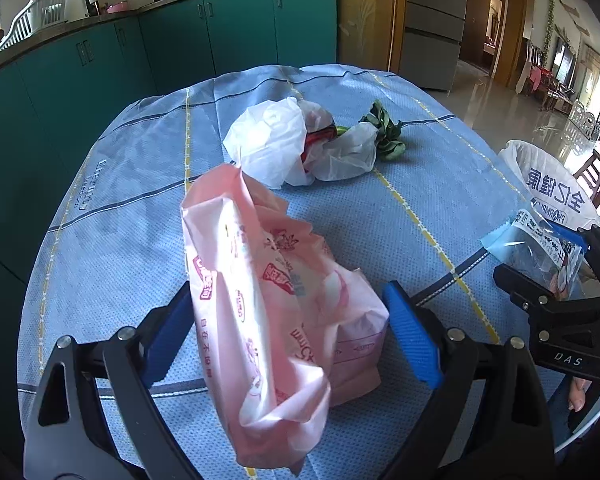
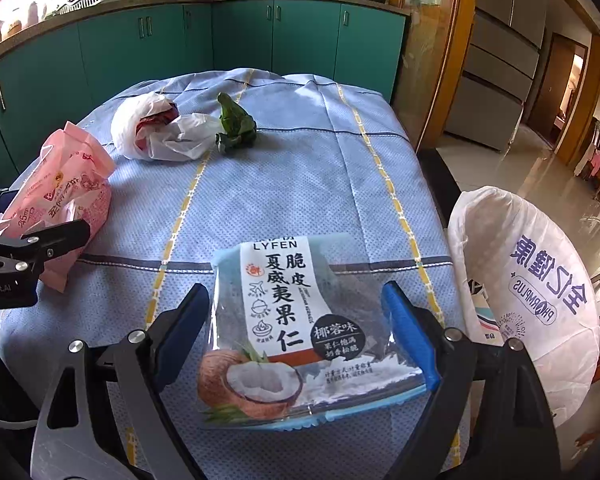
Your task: Collect trash
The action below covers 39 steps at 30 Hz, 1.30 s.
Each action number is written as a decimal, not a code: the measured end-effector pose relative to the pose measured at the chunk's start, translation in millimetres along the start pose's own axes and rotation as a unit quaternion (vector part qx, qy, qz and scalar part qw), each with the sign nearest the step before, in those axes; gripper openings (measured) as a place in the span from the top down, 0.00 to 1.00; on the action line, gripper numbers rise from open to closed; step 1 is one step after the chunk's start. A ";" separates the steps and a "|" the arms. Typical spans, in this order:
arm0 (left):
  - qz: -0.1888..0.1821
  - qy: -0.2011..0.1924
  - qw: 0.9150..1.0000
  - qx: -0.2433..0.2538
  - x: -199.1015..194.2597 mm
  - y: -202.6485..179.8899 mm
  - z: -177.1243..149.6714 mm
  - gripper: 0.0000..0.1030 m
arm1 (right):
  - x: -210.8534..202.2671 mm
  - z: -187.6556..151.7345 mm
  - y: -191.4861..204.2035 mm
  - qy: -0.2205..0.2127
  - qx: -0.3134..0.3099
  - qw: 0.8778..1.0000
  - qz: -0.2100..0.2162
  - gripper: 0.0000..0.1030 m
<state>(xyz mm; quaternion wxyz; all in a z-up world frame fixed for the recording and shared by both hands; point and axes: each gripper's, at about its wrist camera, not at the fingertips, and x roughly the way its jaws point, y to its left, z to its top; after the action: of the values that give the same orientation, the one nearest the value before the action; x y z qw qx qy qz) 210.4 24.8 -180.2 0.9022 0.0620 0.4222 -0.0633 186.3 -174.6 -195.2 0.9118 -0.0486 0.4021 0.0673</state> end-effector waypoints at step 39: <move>-0.078 -0.214 0.974 0.008 -161.6 -42.6 39.7 0.40 | -153.1 0.5 -76.4 -0.190 0.042 0.980 -0.051 0.27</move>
<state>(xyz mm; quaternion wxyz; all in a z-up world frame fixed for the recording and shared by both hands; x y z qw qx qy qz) 130.5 -13.6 -33.1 0.9634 0.0212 0.2224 -0.1483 96.8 -262.6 -79.0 0.9750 -0.0176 0.2211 0.0116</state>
